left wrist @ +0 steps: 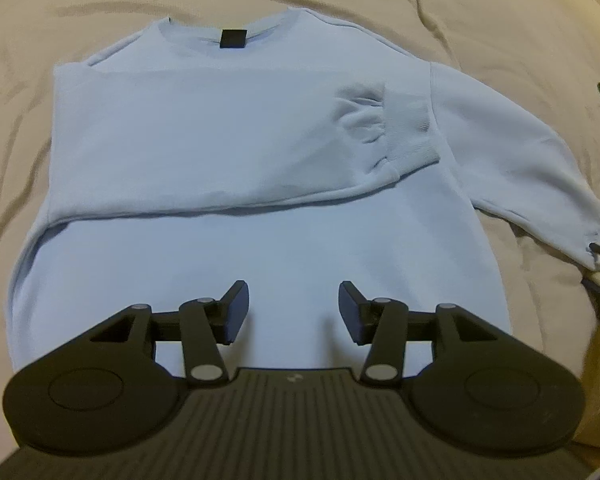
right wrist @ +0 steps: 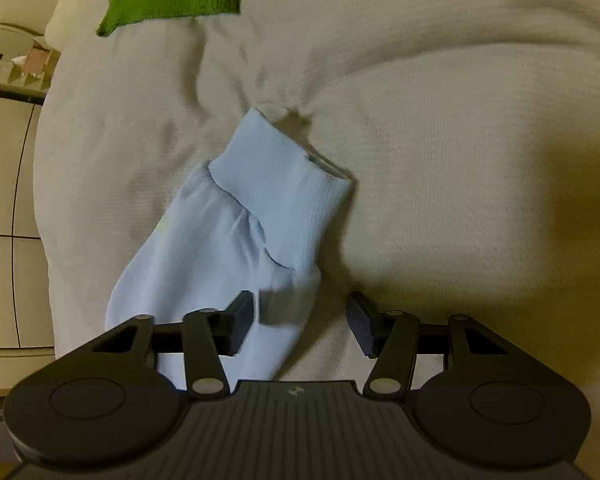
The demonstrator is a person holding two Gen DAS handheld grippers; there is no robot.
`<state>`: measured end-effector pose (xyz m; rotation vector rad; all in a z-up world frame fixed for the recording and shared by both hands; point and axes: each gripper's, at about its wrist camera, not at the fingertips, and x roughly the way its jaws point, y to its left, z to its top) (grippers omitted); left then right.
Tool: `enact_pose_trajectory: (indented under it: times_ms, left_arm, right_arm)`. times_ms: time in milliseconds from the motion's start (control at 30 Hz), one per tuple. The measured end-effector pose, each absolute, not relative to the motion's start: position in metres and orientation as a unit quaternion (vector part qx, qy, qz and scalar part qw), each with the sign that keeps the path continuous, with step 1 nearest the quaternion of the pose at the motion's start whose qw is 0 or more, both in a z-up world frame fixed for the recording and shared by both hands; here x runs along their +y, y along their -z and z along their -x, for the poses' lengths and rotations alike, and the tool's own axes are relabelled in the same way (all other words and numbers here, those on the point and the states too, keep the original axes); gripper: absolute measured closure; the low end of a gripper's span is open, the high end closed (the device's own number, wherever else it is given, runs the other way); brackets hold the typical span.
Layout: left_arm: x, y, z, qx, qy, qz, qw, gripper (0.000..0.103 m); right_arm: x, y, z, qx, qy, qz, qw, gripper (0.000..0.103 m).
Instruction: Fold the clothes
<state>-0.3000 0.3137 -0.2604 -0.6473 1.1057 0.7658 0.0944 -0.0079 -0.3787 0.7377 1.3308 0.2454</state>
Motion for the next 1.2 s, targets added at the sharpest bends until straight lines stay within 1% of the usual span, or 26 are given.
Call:
enact_pose_trajectory:
  times_ms: [33, 67, 133, 200, 267, 333, 400, 433, 467, 500, 533, 567, 600, 633, 700, 767, 900, 1067, 1200]
  left_arm:
    - [0.316, 0.259, 0.302, 0.5, -0.353, 0.295, 0.734, 0.058]
    - [0.318, 0.257, 0.304, 0.497, -0.357, 0.296, 0.734, 0.058]
    - [0.325, 0.253, 0.312, 0.49, -0.367, 0.297, 0.733, 0.058]
    - [0.332, 0.249, 0.323, 0.482, -0.379, 0.303, 0.729, 0.058]
    - [0.341, 0.248, 0.337, 0.474, -0.393, 0.317, 0.721, 0.058]
    - [0.347, 0.248, 0.354, 0.466, -0.407, 0.334, 0.711, 0.058]
    - [0.352, 0.246, 0.37, 0.458, -0.417, 0.349, 0.703, 0.058]
    - [0.353, 0.245, 0.378, 0.454, -0.421, 0.355, 0.701, 0.058]
    - [0.354, 0.244, 0.385, 0.45, -0.424, 0.36, 0.699, 0.058]
    - [0.353, 0.243, 0.391, 0.449, -0.425, 0.362, 0.698, 0.057]
    - [0.353, 0.243, 0.395, 0.448, -0.424, 0.366, 0.697, 0.056]
    - [0.352, 0.243, 0.399, 0.448, -0.423, 0.369, 0.695, 0.054]
    - [0.352, 0.245, 0.403, 0.446, -0.421, 0.376, 0.694, 0.053]
    - [0.351, 0.247, 0.404, 0.445, -0.417, 0.383, 0.694, 0.053]
    - [0.349, 0.254, 0.403, 0.447, -0.406, 0.395, 0.693, 0.053]
    - [0.346, 0.264, 0.395, 0.447, -0.394, 0.408, 0.692, 0.053]
    - [0.348, 0.289, 0.364, 0.43, -0.355, 0.455, 0.695, 0.053]
    - [0.363, 0.322, 0.323, 0.408, -0.344, 0.486, 0.692, 0.053]
    - [0.373, 0.346, 0.3, 0.408, -0.344, 0.492, 0.688, 0.048]
  right_arm:
    - [-0.007, 0.374, -0.098, 0.597, -0.118, -0.325, 0.724, 0.092]
    - [-0.005, 0.365, -0.101, 0.591, -0.123, -0.312, 0.733, 0.094]
    - [0.017, 0.34, -0.097, 0.565, -0.137, -0.267, 0.768, 0.095]
    - [0.052, 0.302, -0.083, 0.52, -0.176, -0.187, 0.815, 0.095]
    - [0.096, 0.259, -0.05, 0.458, -0.248, -0.087, 0.849, 0.095]
    - [0.14, 0.229, -0.005, 0.407, -0.337, -0.009, 0.849, 0.095]
    - [0.179, 0.213, 0.05, 0.369, -0.432, 0.053, 0.821, 0.095]
    - [0.193, 0.211, 0.074, 0.363, -0.471, 0.075, 0.8, 0.093]
    - [0.208, 0.214, 0.099, 0.364, -0.509, 0.096, 0.774, 0.088]
    - [0.221, 0.222, 0.122, 0.377, -0.537, 0.122, 0.745, 0.056]
    - [0.232, 0.232, 0.14, 0.397, -0.549, 0.154, 0.719, 0.016]
    - [0.241, 0.246, 0.158, 0.414, -0.552, 0.192, 0.698, 0.008]
    - [0.246, 0.259, 0.174, 0.424, -0.552, 0.229, 0.681, 0.012]
    - [0.248, 0.271, 0.183, 0.434, -0.549, 0.26, 0.666, 0.013]
    - [0.247, 0.292, 0.192, 0.456, -0.532, 0.312, 0.642, 0.014]
    - [0.239, 0.304, 0.186, 0.472, -0.505, 0.331, 0.643, 0.014]
    - [0.203, 0.31, 0.157, 0.504, -0.444, 0.311, 0.672, 0.011]
    - [0.177, 0.32, 0.107, 0.535, -0.386, 0.268, 0.702, 0.011]
    - [0.163, 0.331, 0.079, 0.549, -0.355, 0.239, 0.718, 0.011]
